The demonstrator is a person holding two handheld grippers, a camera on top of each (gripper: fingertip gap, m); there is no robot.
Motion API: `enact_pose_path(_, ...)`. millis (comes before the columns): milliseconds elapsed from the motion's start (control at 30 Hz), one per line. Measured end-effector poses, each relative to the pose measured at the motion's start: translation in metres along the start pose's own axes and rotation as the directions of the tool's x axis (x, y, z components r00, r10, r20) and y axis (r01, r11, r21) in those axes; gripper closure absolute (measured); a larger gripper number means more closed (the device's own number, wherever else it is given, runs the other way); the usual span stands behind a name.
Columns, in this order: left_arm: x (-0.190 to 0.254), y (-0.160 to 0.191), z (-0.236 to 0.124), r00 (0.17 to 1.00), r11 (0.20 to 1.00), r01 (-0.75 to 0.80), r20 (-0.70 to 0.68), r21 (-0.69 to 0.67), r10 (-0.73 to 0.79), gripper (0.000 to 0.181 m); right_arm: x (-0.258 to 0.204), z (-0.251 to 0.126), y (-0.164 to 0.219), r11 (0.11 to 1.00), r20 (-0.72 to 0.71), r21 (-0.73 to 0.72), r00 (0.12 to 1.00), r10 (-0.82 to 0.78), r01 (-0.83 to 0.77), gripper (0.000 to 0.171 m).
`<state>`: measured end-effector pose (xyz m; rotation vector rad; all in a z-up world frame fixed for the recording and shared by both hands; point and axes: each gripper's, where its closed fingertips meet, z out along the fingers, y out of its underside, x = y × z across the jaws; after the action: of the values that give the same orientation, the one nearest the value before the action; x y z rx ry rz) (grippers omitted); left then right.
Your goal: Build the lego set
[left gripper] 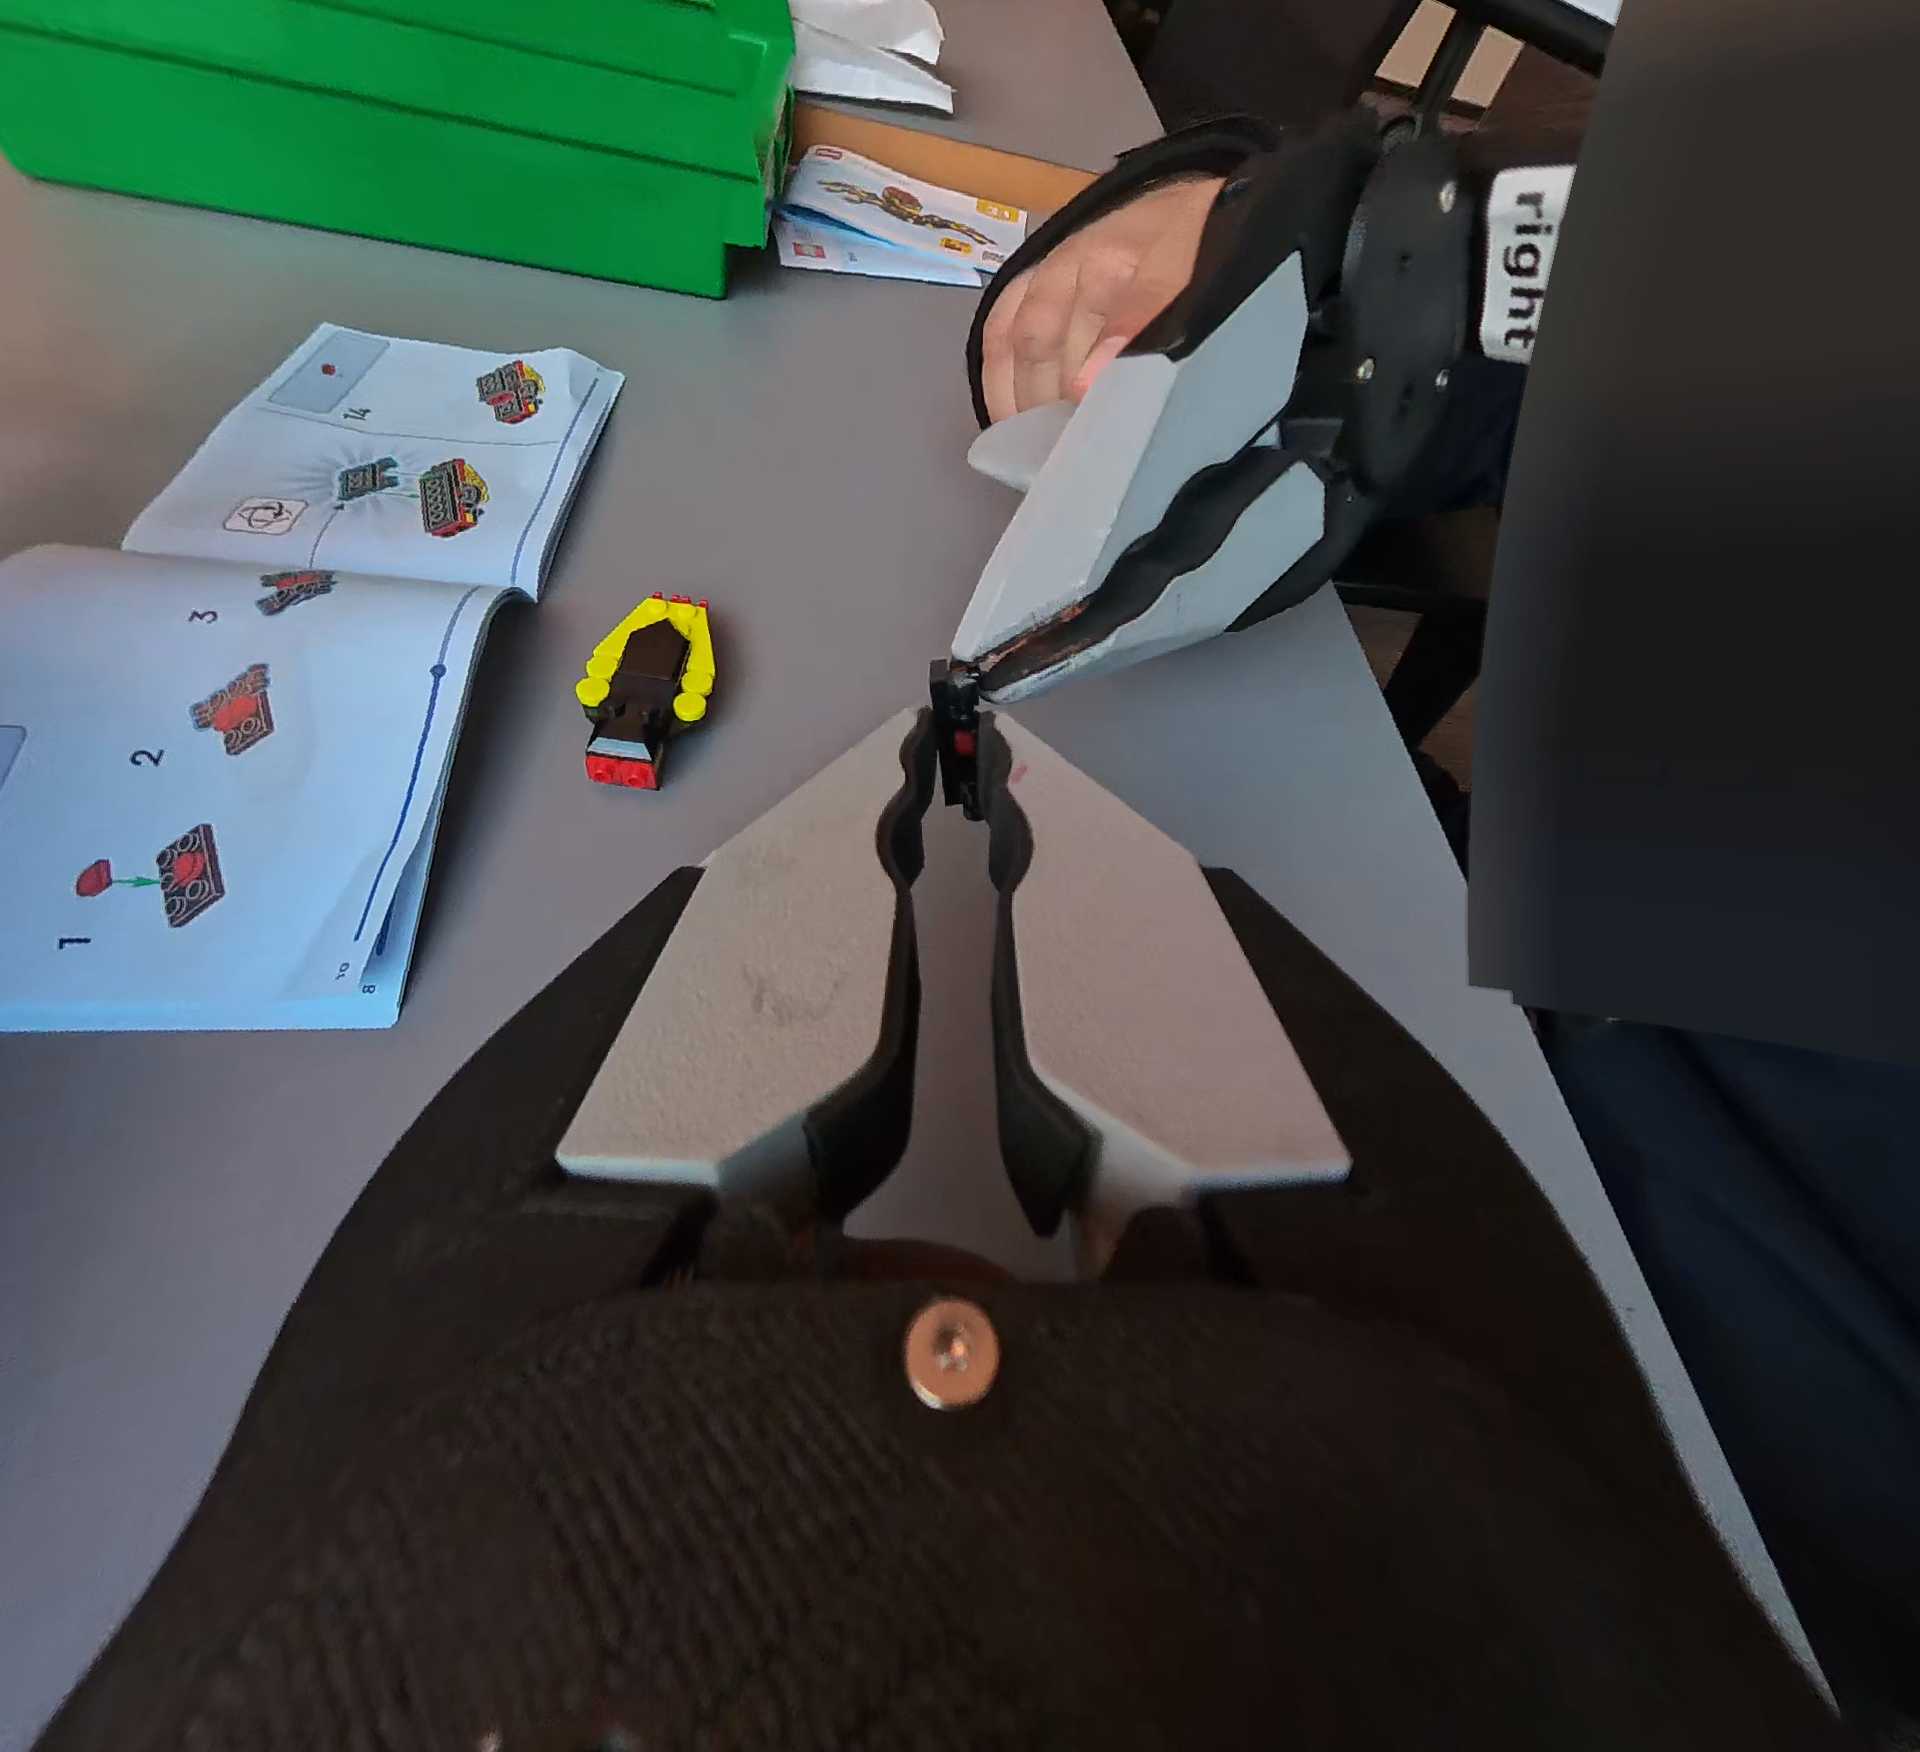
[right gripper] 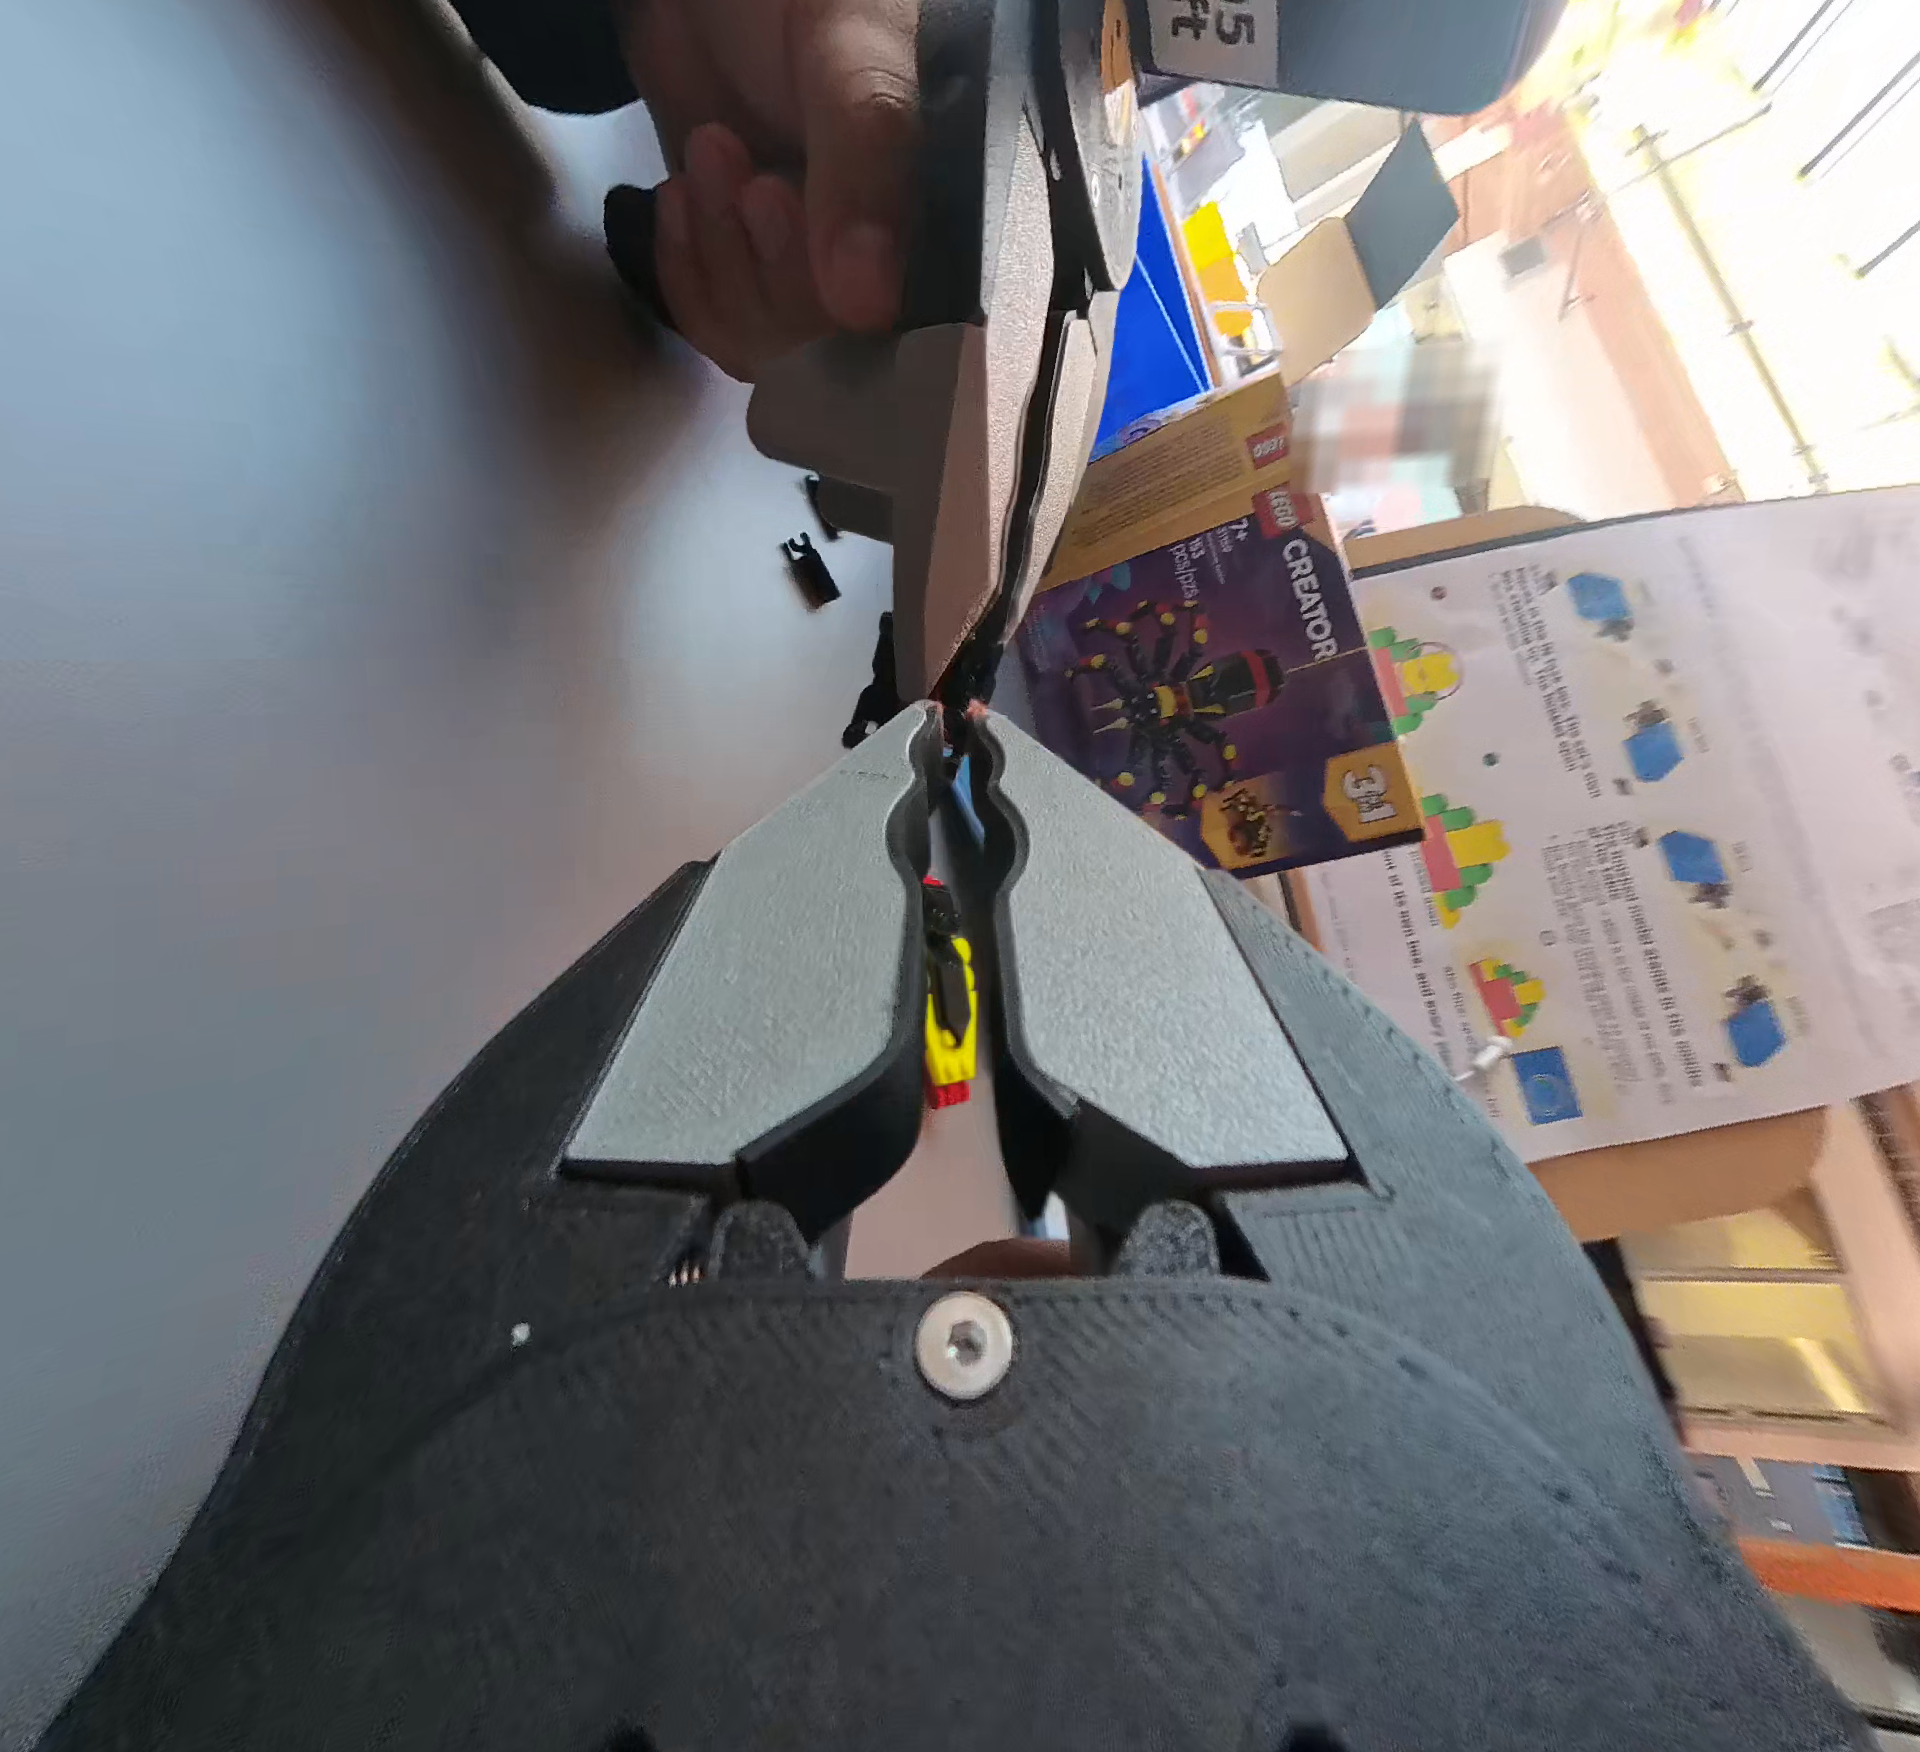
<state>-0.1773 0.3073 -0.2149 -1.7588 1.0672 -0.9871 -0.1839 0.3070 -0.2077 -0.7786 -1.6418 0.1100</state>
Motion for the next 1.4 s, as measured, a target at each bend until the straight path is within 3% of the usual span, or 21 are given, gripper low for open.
enact_pose_path(500, 0.009, 0.006, 0.003, 0.996, 0.996, -0.086, 0.005, -0.016, 0.087, 0.176, -0.011, -0.006, -0.004, 0.983, -0.054, 0.001, 0.981, -0.185, 0.185, 0.171)
enact_pose_path(1400, 0.017, 0.012, 0.004, 0.985, 0.982, -0.172, 0.013, -0.08, 0.174, 0.176, -0.019, -0.007, -0.005, 0.992, 0.021, 0.043, 0.993, -0.116, 0.115, 0.171)
